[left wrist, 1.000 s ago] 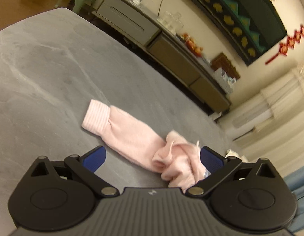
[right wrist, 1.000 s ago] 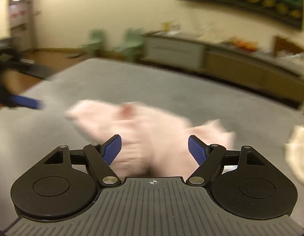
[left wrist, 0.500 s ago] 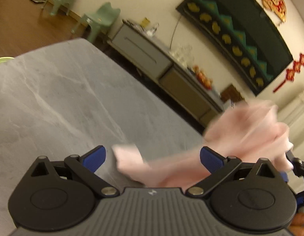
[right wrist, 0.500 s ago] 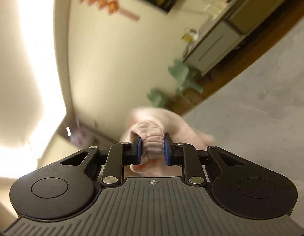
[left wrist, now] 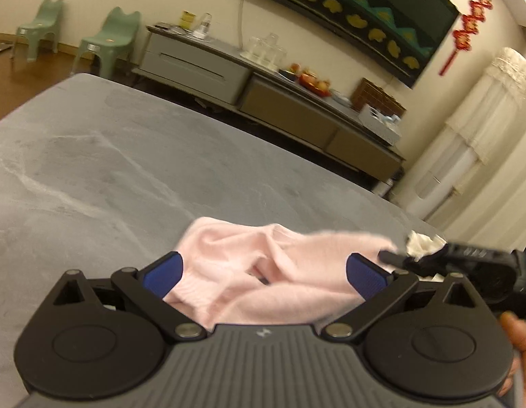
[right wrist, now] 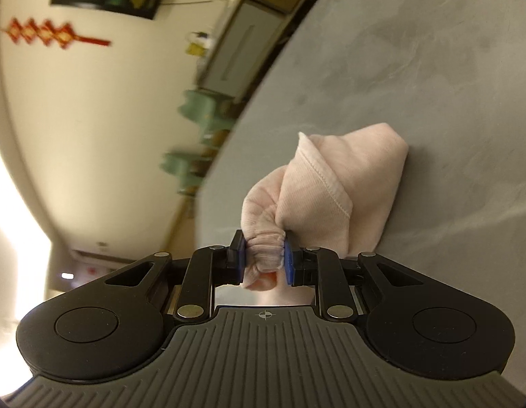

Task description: Fold clothes

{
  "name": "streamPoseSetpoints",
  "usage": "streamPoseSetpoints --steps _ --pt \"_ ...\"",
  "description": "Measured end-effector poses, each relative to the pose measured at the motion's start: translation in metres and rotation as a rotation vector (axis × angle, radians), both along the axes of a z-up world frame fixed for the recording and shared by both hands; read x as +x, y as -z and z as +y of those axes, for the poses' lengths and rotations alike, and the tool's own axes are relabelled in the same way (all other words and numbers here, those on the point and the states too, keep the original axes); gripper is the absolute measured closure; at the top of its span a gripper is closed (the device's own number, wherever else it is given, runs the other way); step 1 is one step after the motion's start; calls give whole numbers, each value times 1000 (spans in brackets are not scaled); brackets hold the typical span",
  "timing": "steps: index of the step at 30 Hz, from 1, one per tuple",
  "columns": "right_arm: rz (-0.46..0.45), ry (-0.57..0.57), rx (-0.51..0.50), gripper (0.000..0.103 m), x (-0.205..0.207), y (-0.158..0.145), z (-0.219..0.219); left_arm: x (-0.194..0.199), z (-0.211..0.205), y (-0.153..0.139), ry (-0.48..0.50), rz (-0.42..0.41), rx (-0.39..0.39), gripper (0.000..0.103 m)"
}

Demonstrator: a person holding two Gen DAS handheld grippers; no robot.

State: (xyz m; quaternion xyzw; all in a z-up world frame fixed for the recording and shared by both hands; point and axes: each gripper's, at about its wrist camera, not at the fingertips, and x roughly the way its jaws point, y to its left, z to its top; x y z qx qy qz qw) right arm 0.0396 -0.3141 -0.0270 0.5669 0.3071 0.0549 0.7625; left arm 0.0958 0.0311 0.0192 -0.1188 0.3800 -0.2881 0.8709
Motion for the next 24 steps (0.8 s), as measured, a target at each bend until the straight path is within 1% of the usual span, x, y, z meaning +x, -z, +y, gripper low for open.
streamPoseSetpoints --steps 2,3,5,6,7,9,12,14,16,18,19,22,23,24 --pt "-56 -40 -22 81 4 -12 4 -4 -9 0 44 -21 22 0" --pt "-46 -54 -138 77 6 -19 7 -7 -14 0 65 -35 37 0" --pt "-26 -83 -372 49 11 -34 13 -12 -23 1 70 -65 97 0" --pt "-17 -92 -482 30 12 -40 16 -14 -27 2 67 -81 131 0" --pt "-12 -66 -548 28 8 -41 11 -16 -31 3 65 -97 165 0" --pt "-3 -18 -674 29 1 -43 3 -18 -35 6 64 -113 202 0" --pt "0 -38 -738 28 -8 -40 -3 -18 -42 8 71 -121 224 0" --pt "2 -111 -779 28 -7 -31 8 -19 -51 8 84 -136 240 0" --pt "2 -180 -814 29 -5 -20 21 -23 -62 8 112 -176 266 0" --pt "5 -189 -863 29 2 -13 31 -31 -82 11 177 -260 333 0" --pt "20 -172 -870 30 3 -11 29 -36 -92 14 212 -304 370 0" --pt "43 -125 -805 30 2 -4 9 -53 -129 29 323 -448 527 0" --pt "46 -118 -792 30 0 -3 3 -58 -141 36 366 -480 563 0" --pt "48 -110 -778 30 -2 -3 -4 -60 -152 42 384 -512 591 1"
